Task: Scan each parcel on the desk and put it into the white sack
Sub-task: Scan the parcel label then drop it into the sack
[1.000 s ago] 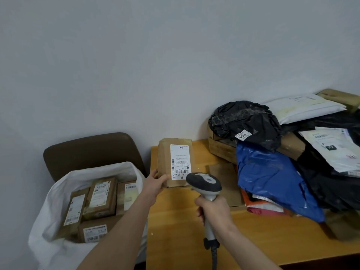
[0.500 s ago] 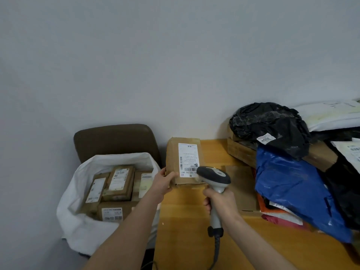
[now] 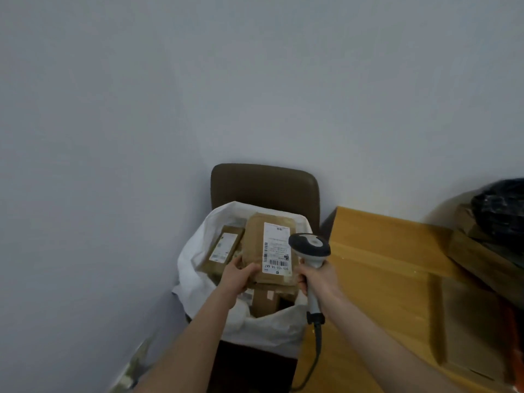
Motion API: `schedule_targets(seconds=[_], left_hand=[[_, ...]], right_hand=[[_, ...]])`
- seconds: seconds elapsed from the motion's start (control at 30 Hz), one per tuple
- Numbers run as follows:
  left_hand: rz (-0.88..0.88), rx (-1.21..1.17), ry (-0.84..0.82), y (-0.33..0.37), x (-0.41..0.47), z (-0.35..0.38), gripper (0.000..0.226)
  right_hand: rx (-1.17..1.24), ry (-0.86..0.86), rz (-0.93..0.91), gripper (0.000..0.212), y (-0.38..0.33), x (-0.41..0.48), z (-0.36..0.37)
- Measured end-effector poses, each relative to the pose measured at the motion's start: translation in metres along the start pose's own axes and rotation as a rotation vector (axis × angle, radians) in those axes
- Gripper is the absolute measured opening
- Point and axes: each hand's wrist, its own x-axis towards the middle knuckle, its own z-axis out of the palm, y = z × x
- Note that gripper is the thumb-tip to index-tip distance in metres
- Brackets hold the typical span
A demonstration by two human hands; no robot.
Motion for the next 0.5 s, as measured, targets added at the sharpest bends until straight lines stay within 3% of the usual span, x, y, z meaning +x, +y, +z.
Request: schedule_targets(seconds=[0.13, 0.37, 0.43, 0.5], left_hand=[[-0.046, 0.016, 0.023, 0.006, 0.06, -0.059, 0.063], [-0.193, 0.034, 0.016, 0.017, 0.171, -0.136, 0.023], [-0.137, 0.069, 0.021, 0.019, 0.197, -0.142, 0.03], [0.033, 0.325, 0.092, 0.015, 0.217, -0.143, 0.043]], right_hand=[[-0.055, 0.035, -0.011, 0.017, -0.001, 0.051, 0.073], [-0.036, 0.043, 0.095, 0.017, -0.003, 0.139, 0.179], [-0.023, 0.066, 0.121, 0.018, 0.0, 0.156, 0.19], [-0.027, 0.096, 0.143, 0.017, 0.006, 0.169, 0.195]])
